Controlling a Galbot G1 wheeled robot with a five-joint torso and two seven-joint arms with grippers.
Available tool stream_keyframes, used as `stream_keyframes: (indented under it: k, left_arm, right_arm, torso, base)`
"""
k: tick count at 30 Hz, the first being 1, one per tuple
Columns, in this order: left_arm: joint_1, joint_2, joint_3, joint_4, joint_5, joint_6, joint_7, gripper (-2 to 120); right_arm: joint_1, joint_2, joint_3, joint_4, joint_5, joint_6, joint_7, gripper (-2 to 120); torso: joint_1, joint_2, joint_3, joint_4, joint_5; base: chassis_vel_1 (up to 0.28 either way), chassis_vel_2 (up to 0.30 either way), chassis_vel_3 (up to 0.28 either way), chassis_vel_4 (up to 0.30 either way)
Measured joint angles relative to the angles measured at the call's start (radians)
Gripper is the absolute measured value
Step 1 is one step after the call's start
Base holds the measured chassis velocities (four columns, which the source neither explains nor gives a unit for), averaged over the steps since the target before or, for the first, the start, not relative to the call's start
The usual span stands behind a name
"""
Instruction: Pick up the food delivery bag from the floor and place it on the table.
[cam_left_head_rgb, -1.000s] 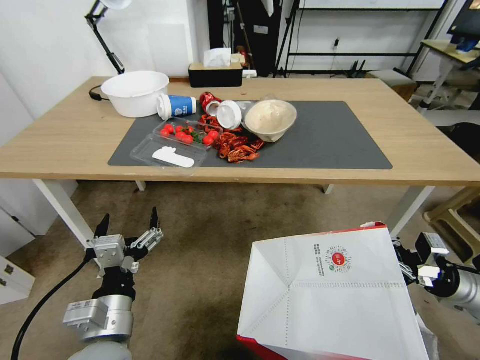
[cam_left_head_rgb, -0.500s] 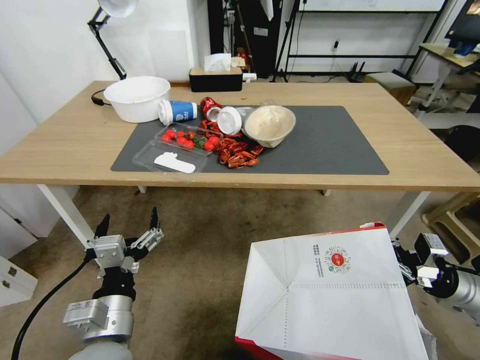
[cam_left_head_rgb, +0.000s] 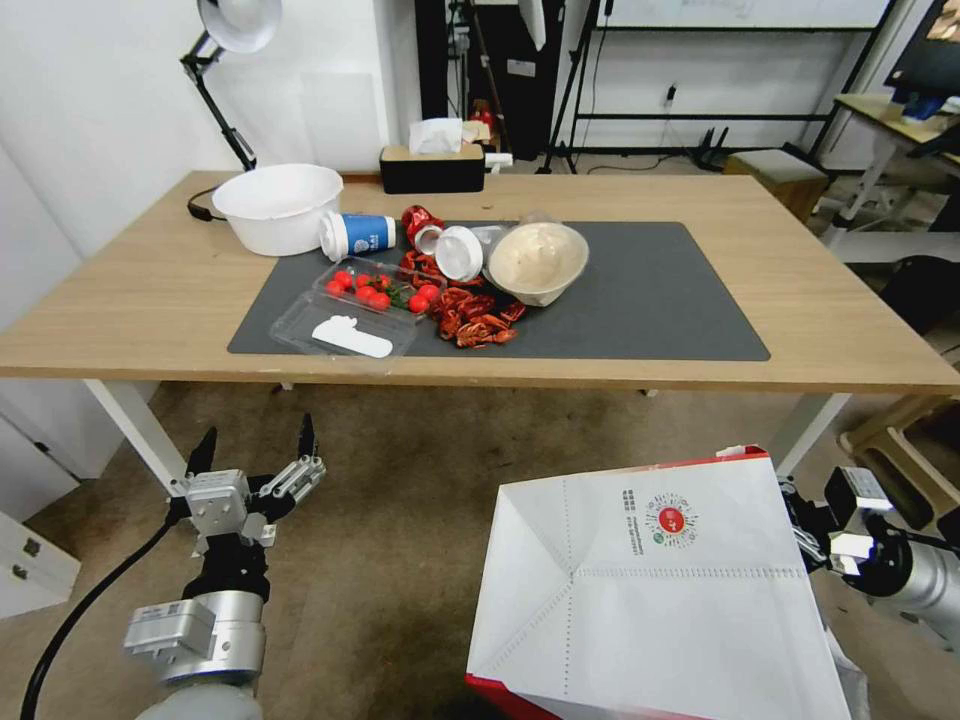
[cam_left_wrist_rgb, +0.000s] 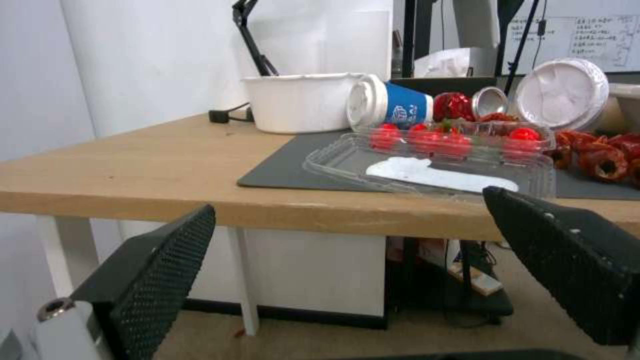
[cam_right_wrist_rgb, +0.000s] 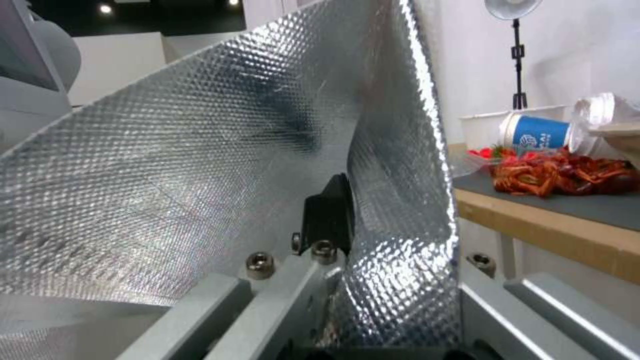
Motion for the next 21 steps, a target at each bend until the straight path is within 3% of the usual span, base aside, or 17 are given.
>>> stream_keyframes:
  k: [21]
  left_arm:
    - [-0.002,0.001,0.002,0.005,0.002,-0.003,0.003,100]
  right_arm:
    - [-0.004,-0.002,0.006,0.005,0.004,0.000,0.000,0]
  torso:
    - [0.040,0.095,0.055,-0.0001,0.0000]
  base:
    - [0.000,0.000,0.000,0.000]
